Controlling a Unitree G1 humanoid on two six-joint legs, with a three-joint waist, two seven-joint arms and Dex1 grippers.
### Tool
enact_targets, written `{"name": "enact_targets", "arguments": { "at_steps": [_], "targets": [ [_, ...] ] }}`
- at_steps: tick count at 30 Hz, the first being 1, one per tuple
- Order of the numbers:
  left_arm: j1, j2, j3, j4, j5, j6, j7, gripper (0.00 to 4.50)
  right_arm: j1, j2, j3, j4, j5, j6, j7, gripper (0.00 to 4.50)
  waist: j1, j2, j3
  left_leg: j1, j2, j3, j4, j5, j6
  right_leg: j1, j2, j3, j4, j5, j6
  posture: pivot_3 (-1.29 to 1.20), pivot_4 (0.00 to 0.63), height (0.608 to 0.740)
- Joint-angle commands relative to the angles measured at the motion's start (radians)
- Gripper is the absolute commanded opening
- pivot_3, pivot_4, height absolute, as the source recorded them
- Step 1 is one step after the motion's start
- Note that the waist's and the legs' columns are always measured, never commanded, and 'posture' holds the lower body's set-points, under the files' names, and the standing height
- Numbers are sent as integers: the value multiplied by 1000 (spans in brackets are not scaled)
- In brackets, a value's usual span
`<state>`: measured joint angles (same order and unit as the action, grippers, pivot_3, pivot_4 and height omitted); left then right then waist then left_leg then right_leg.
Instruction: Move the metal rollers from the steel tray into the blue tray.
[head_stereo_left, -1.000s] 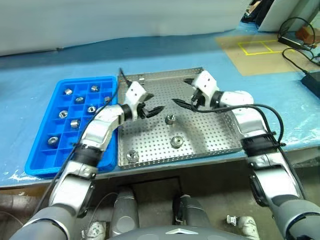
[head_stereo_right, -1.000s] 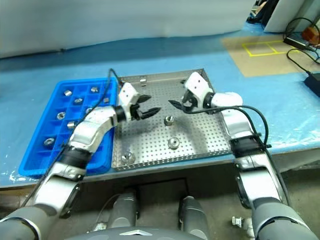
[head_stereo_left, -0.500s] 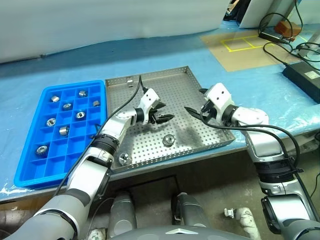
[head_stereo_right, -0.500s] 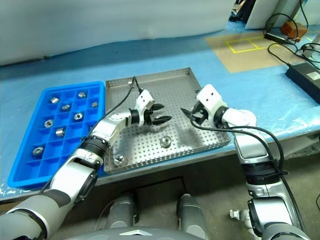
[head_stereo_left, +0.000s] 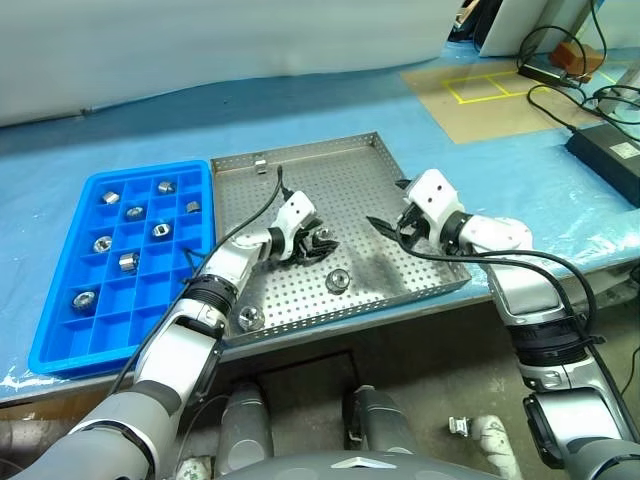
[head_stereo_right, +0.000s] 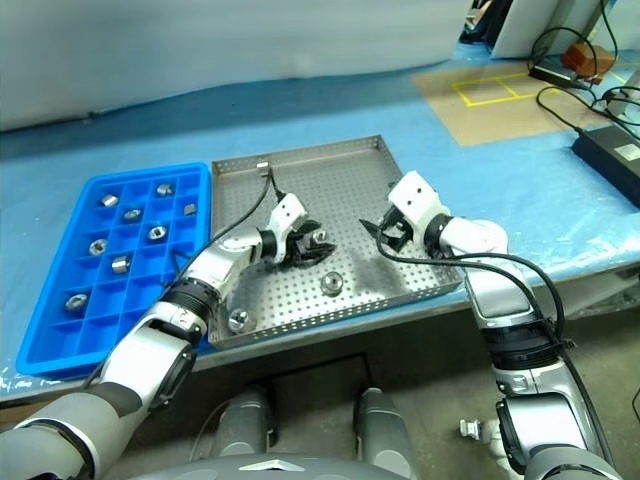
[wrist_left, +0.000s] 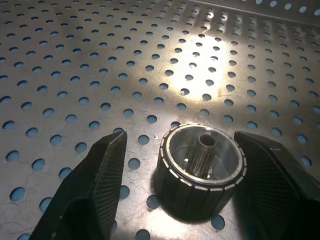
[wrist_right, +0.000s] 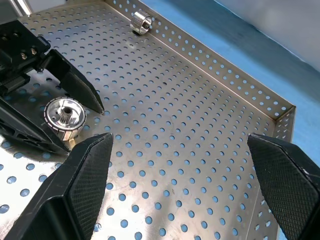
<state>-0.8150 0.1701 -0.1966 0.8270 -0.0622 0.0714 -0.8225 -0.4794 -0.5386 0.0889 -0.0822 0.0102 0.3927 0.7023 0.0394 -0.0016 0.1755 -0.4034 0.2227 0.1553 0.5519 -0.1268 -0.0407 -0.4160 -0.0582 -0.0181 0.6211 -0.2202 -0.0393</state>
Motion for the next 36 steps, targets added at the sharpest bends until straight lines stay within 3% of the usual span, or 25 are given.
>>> {"name": "enact_targets", "arguments": {
  "at_steps": [1,4,6,10,20,29,36],
  "targets": [
    [-17,-6,11,19,16,-19,10,3615,-17,-6,-5,-11,0,-21,-8,4500,0,0,0,0,0,0,0,0,0,0,0,0,0,0,0,-251,150,740],
    [-11,-14,14,11,11,-15,-8,3444,-21,-5,-1,-3,-4,-26,-10,4500,0,0,0,1,0,0,0,0,0,1,0,0,-1,0,0,-252,150,740],
    [7,-13,9,-19,1,-10,-49,3018,-22,-4,3,2,-7,-32,-12,4500,0,0,0,1,0,0,0,0,0,2,0,0,-1,0,0,-252,150,740],
    [5,-15,6,8,34,-23,-6,1754,-20,-2,9,7,-9,-40,-14,4500,0,0,0,1,0,0,0,0,1,2,0,0,-1,0,0,-249,150,740],
    [20,4,60,-72,-6,-21,1,1735,-50,12,28,26,3,-57,2,4500,0,0,0,1,0,0,0,-1,1,2,0,0,-2,0,0,-210,150,740],
    [148,58,185,-608,-220,251,-1,1735,-190,91,93,132,18,-134,81,4500,2,0,0,-1,1,1,-3,-1,1,-2,0,-1,-2,0,0,-91,150,740],
    [348,150,333,-938,-278,413,183,1735,-344,248,190,340,1,-280,147,4500,5,1,1,-3,2,3,-7,0,-1,-5,0,-1,-2,-1,-2,74,150,740]
  ]
}}
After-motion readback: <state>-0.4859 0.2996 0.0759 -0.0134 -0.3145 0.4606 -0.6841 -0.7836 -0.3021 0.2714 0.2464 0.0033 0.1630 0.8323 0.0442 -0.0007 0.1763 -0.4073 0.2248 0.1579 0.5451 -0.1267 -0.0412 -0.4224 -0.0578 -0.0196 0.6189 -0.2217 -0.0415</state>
